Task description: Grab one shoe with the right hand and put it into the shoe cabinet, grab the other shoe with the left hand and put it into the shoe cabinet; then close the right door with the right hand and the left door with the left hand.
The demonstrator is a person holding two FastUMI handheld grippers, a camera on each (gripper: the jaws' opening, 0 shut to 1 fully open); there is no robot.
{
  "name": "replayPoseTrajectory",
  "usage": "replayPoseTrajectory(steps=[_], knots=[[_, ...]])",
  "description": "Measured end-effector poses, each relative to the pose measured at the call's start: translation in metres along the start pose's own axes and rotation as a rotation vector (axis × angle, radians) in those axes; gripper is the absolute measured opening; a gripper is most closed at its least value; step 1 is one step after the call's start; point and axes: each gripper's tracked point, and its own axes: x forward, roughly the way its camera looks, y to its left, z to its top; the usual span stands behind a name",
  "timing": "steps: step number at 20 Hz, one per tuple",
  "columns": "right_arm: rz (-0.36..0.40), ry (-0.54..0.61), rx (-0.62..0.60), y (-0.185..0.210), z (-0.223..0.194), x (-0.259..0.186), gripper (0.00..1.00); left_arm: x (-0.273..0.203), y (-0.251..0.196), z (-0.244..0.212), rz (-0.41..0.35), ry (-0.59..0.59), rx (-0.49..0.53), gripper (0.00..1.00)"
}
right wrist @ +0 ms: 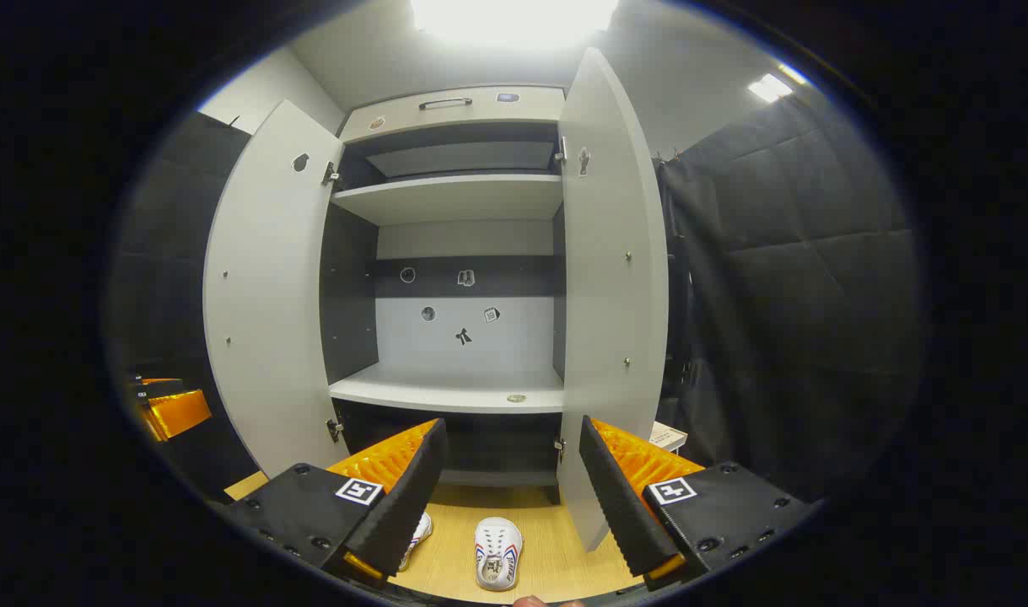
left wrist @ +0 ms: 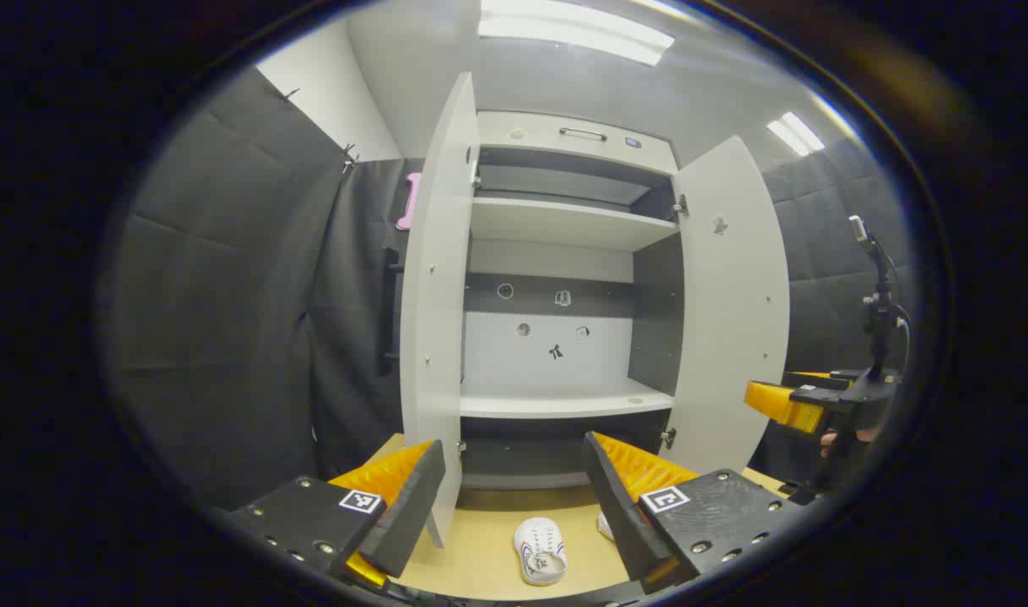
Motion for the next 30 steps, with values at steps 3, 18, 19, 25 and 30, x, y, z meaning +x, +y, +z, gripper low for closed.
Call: replayPoseTrajectory(steps=[3, 18, 19, 25, 30], knots=[[0.002, -0.017, -0.008, 0.000, 0.002, -0.002, 0.99, 0.002, -0.003, -0.004, -0.003, 0.009, -0.001, 0.94], [0.045, -0.007, -0.046, 0.008, 0.004, 0.017, 0.99, -0.002, 0.008, -0.004, 0.013, -0.020, 0.001, 0.94], [0.050, -0.001, -0.046, 0.010, 0.005, 0.019, 0.99, -0.002, 0.009, -0.004, 0.015, -0.019, 0.002, 0.94], [0.076, 0.032, -0.055, 0.020, 0.011, 0.039, 0.99, -0.005, 0.017, -0.012, 0.030, -0.013, -0.025, 0.94], [0.120, 0.114, -0.057, 0.037, -0.003, 0.064, 0.99, -0.010, 0.028, -0.020, 0.056, 0.001, -0.031, 0.93]])
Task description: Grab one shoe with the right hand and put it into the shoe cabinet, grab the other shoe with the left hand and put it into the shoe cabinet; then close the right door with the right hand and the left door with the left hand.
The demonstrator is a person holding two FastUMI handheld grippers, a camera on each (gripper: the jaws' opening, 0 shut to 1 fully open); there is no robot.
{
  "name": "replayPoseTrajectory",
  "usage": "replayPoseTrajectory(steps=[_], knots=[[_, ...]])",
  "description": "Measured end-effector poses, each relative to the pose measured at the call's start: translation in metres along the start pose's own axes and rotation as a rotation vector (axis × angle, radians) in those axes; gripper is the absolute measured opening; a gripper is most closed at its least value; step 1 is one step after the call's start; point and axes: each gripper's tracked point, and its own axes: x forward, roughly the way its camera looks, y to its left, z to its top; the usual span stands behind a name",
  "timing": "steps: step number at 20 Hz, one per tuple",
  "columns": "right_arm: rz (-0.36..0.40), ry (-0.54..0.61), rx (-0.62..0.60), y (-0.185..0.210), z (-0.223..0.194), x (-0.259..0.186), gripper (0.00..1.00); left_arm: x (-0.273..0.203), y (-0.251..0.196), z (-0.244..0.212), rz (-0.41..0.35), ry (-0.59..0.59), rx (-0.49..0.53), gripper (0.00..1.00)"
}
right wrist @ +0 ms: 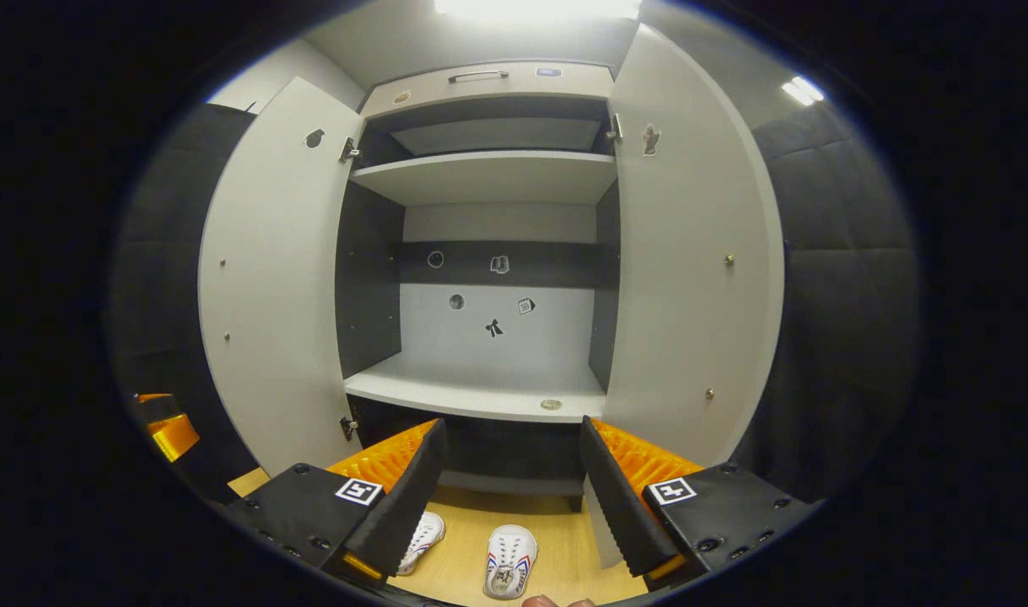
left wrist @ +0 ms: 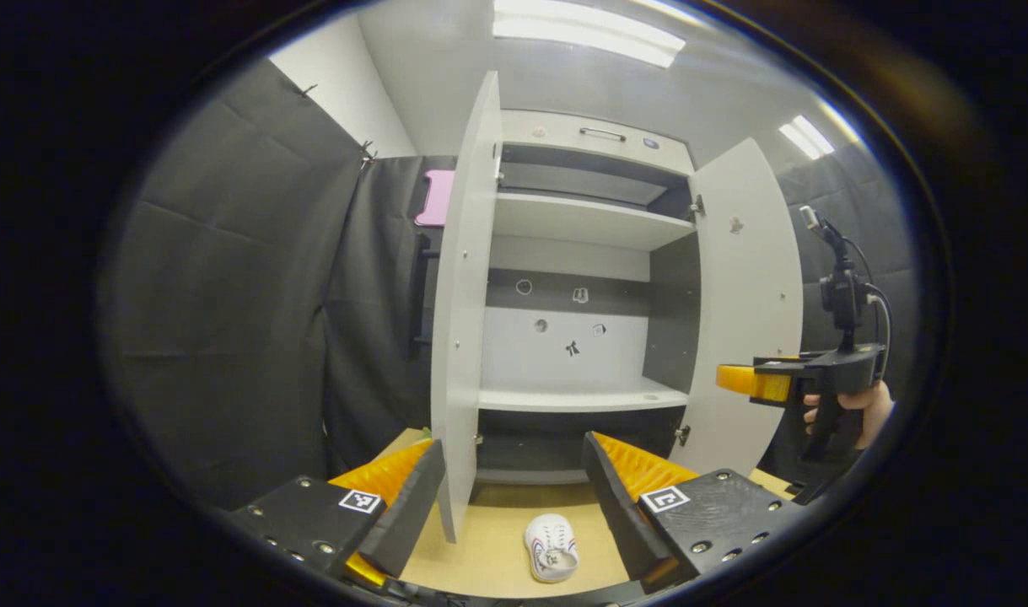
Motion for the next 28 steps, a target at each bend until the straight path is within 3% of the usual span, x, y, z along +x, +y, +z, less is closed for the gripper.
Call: replayPoseTrajectory(steps=[3, 9, 15, 19, 20, 24, 25, 26, 27, 28], knots=[[0.009, 0.075, -0.003, 0.003, -0.026, 0.017, 0.99, -0.006, 0.006, -0.006, 0.011, 0.013, 0.000, 0.94], [0.108, 0.265, 0.110, 0.030, -0.111, 0.038, 0.99, -0.017, 0.008, -0.023, 0.006, 0.059, -0.005, 0.94], [0.191, 0.441, 0.135, 0.054, -0.207, 0.056, 0.96, -0.027, 0.004, -0.057, -0.017, 0.140, -0.038, 0.94], [0.181, 0.525, 0.098, 0.052, -0.264, 0.075, 0.97, -0.037, 0.007, -0.088, -0.006, 0.210, -0.064, 0.94], [0.175, 0.548, 0.088, 0.051, -0.278, 0.080, 0.93, -0.037, 0.010, -0.094, 0.002, 0.224, -0.052, 0.95], [0.161, 0.665, 0.061, 0.053, -0.331, 0.086, 0.98, -0.035, 0.012, -0.105, 0.010, 0.249, -0.038, 0.95], [0.152, 0.687, 0.046, 0.052, -0.340, 0.086, 0.93, -0.034, 0.013, -0.109, 0.012, 0.256, -0.046, 0.95], [0.147, 0.701, 0.033, 0.053, -0.349, 0.087, 0.98, -0.035, 0.016, -0.114, 0.018, 0.265, -0.055, 0.95], [0.144, 0.710, 0.018, 0.053, -0.356, 0.088, 0.93, -0.034, 0.018, -0.118, 0.025, 0.273, -0.064, 0.95], [0.142, 0.721, -0.003, 0.055, -0.365, 0.089, 0.98, -0.035, 0.019, -0.121, 0.031, 0.279, -0.072, 0.95]])
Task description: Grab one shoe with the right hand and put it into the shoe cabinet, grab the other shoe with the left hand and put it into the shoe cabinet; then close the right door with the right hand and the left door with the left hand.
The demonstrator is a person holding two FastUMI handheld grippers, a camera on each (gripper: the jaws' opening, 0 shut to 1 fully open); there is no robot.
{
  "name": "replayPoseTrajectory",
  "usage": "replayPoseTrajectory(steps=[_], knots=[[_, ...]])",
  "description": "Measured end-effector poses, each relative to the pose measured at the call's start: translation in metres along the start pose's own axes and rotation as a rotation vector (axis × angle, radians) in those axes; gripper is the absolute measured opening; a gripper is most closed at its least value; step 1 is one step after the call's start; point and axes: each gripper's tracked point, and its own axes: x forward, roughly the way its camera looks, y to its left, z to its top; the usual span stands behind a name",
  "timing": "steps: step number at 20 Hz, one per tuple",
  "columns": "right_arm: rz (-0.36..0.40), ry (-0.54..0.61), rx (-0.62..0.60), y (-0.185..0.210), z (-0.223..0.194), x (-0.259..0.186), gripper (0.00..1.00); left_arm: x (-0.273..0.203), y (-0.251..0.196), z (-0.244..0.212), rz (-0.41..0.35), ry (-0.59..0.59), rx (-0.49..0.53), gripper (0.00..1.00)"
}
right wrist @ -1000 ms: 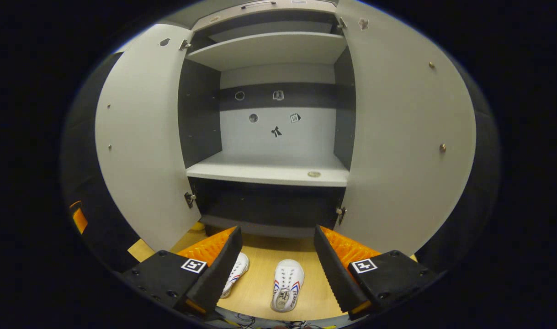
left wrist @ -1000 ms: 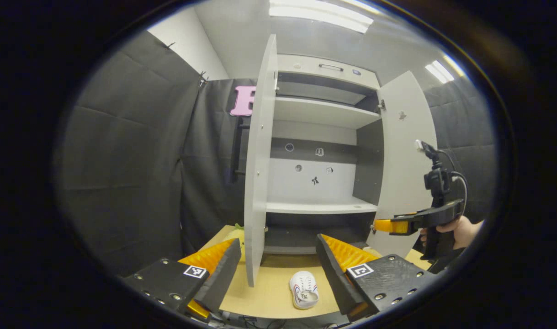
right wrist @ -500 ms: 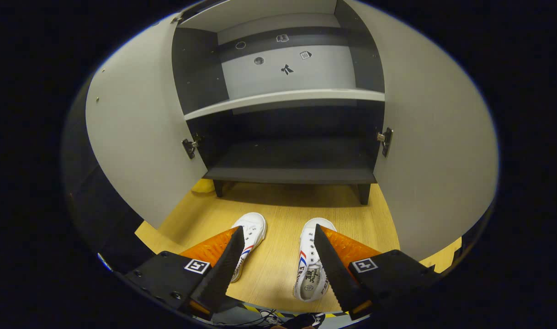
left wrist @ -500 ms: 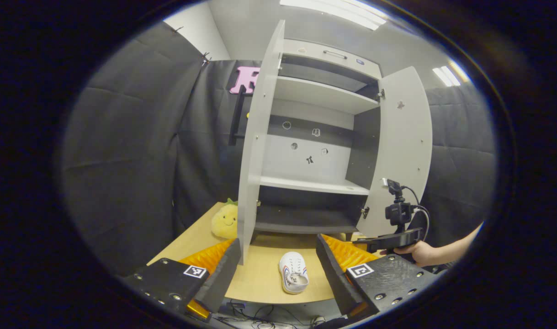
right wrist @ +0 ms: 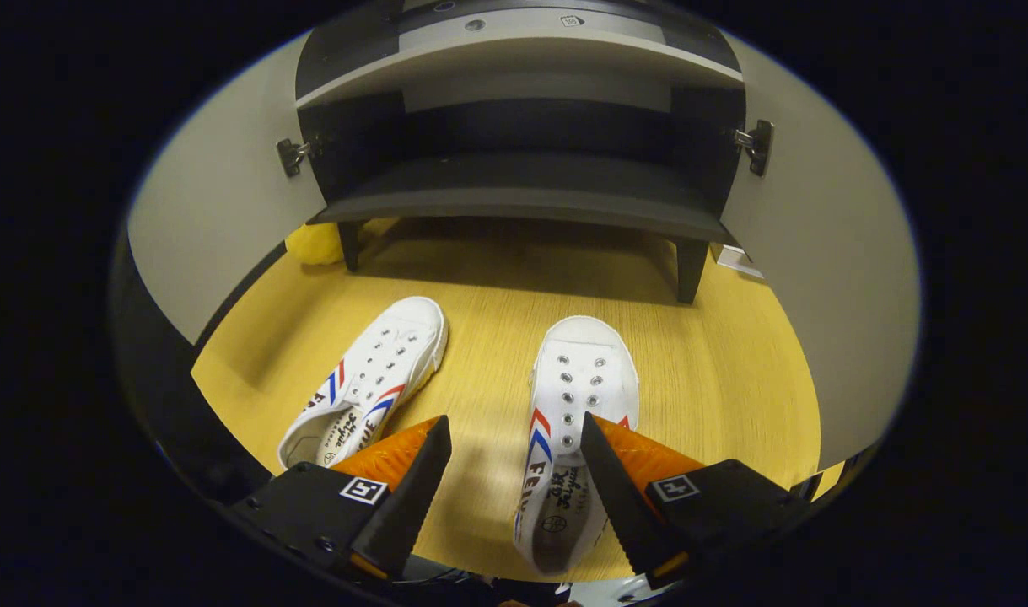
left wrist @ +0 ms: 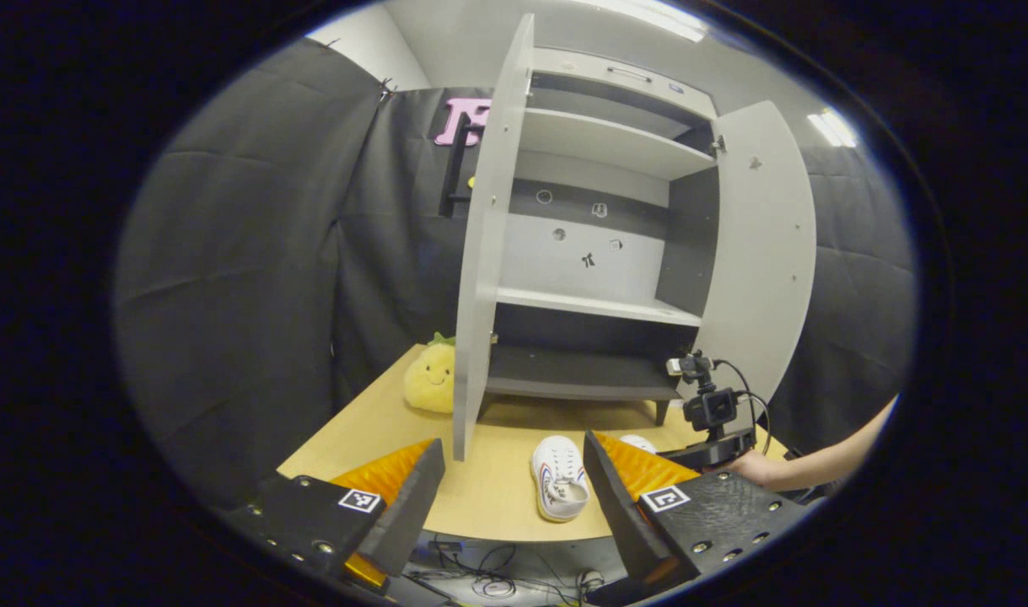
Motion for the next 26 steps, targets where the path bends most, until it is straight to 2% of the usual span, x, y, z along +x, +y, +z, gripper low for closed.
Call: replayPoseTrajectory(steps=[4, 6, 8, 9, 11, 13, 14, 15, 16, 18, 21, 23, 26], knots=[[-0.051, 0.066, -0.077, -0.004, -0.019, 0.027, 0.98, 0.004, 0.001, -0.005, 0.012, 0.009, -0.018, 0.95], [-0.111, 0.080, -0.098, -0.012, -0.019, 0.030, 0.88, 0.010, -0.002, 0.000, 0.008, 0.000, -0.015, 0.94], [-0.168, 0.082, -0.112, -0.022, -0.018, 0.029, 0.63, 0.018, -0.005, 0.008, 0.008, -0.015, -0.013, 0.94], [-0.170, 0.080, -0.104, -0.025, -0.018, 0.028, 0.47, 0.021, -0.007, 0.013, 0.007, -0.023, -0.014, 0.95], [-0.142, 0.092, -0.083, -0.024, -0.017, 0.027, 0.31, 0.025, -0.012, 0.020, -0.003, -0.034, -0.018, 0.94], [-0.129, 0.116, -0.087, -0.026, -0.017, 0.030, 0.34, 0.026, -0.015, 0.025, -0.010, -0.044, -0.018, 0.94], [-0.129, 0.129, -0.103, -0.027, -0.019, 0.035, 0.24, 0.027, -0.016, 0.026, -0.011, -0.048, -0.015, 0.95], [-0.116, 0.135, -0.121, -0.024, -0.015, 0.024, 0.23, 0.026, -0.017, 0.029, -0.013, -0.051, -0.009, 0.95], [-0.117, 0.142, -0.111, -0.027, -0.016, 0.043, 0.19, 0.024, -0.018, 0.030, -0.014, -0.056, -0.002, 0.95], [-0.117, 0.141, -0.084, -0.026, -0.010, 0.019, 0.06, 0.021, -0.021, 0.032, -0.018, -0.062, 0.003, 0.95], [-0.092, 0.147, -0.089, -0.026, -0.008, 0.023, 0.06, 0.014, -0.023, 0.034, -0.028, -0.070, -0.012, 0.95], [-0.087, 0.150, -0.119, -0.029, -0.016, 0.021, 0.02, 0.012, -0.021, 0.034, -0.026, -0.073, -0.022, 0.94], [-0.097, 0.120, -0.074, -0.030, -0.012, 0.012, 0.02, 0.006, -0.020, 0.042, -0.030, -0.099, 0.025, 0.94]])
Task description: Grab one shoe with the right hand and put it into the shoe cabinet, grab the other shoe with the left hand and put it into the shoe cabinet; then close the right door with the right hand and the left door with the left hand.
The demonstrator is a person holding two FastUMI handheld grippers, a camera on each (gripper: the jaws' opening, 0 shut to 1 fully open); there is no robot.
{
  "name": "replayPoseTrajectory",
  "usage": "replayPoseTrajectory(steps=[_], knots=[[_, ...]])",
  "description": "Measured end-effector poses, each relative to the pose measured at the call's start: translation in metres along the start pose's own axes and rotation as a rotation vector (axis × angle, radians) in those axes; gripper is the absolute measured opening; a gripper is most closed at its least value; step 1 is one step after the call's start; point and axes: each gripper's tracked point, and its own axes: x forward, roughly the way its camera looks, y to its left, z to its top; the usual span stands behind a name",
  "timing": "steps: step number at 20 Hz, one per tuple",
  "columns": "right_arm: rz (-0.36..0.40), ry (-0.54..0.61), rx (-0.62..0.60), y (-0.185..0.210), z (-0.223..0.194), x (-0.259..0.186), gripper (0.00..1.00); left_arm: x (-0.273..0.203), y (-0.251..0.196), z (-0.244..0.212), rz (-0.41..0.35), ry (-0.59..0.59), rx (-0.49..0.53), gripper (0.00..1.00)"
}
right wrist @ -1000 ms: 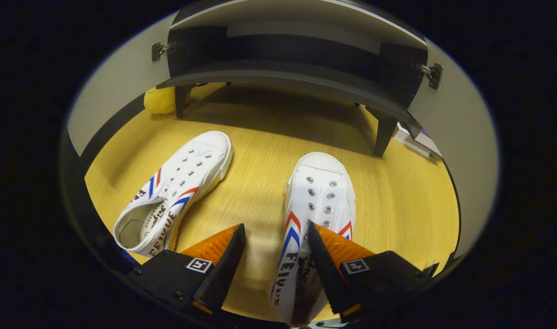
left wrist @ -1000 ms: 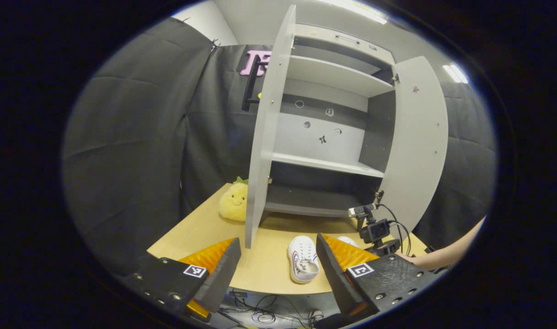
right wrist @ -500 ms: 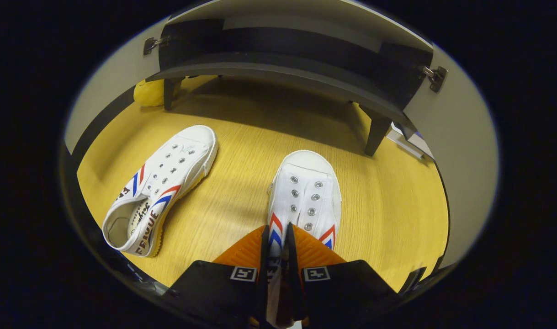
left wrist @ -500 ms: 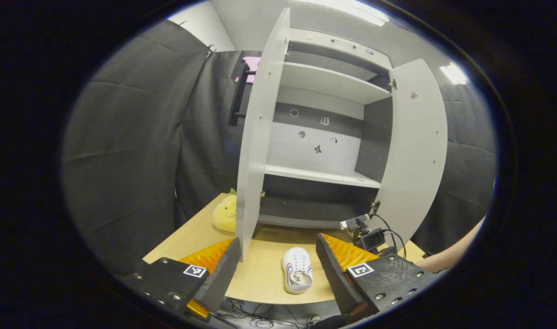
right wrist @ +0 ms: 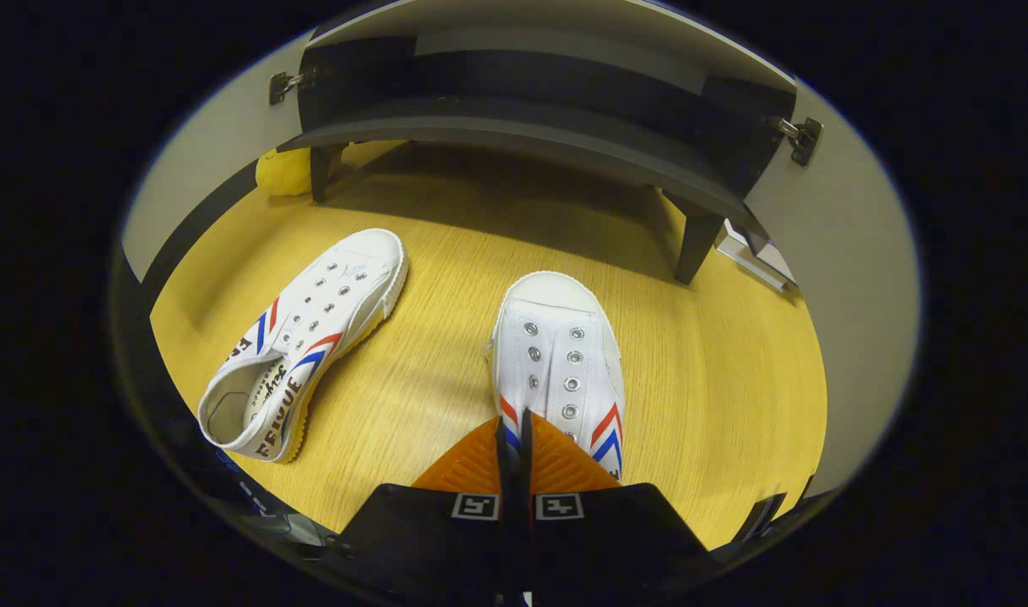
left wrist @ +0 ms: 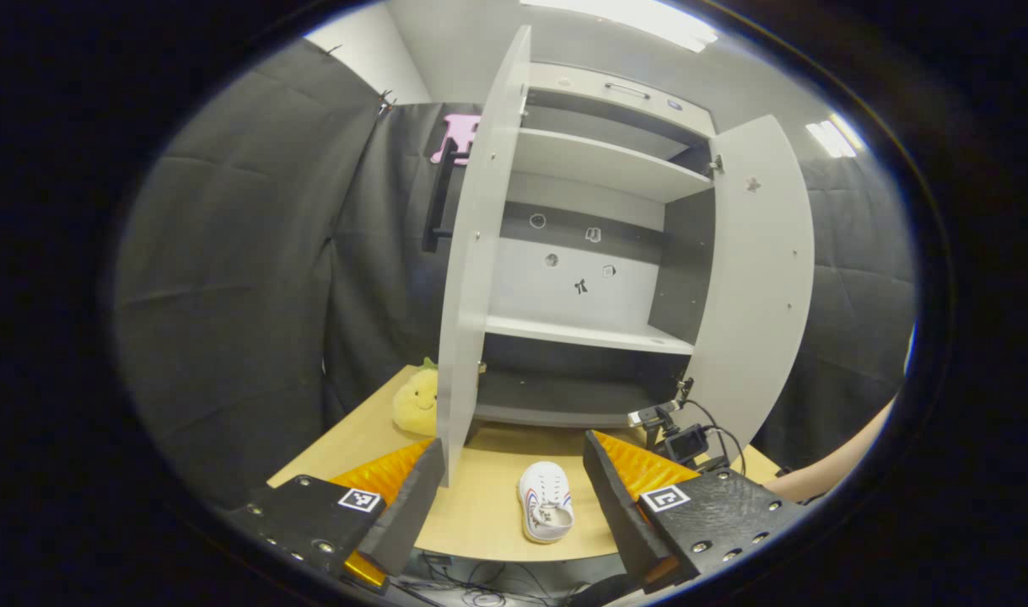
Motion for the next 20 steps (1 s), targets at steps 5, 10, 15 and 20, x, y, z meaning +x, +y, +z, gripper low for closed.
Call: replayPoseTrajectory(steps=[5, 10, 15, 20], knots=[[0.015, -0.048, 0.037, -0.005, -0.002, -0.023, 0.00, 0.000, -0.008, -0.006, -0.041, 0.013, 0.011, 0.95], [0.041, -0.146, 0.061, -0.003, 0.004, -0.079, 0.02, 0.003, -0.021, -0.005, -0.080, 0.009, 0.004, 0.95], [0.051, -0.219, 0.049, 0.002, 0.015, -0.136, 0.01, 0.013, -0.041, -0.024, -0.153, 0.044, 0.009, 0.96], [0.084, -0.352, 0.077, 0.005, 0.061, -0.201, 0.01, 0.018, -0.071, -0.036, -0.222, 0.061, 0.041, 0.96]])
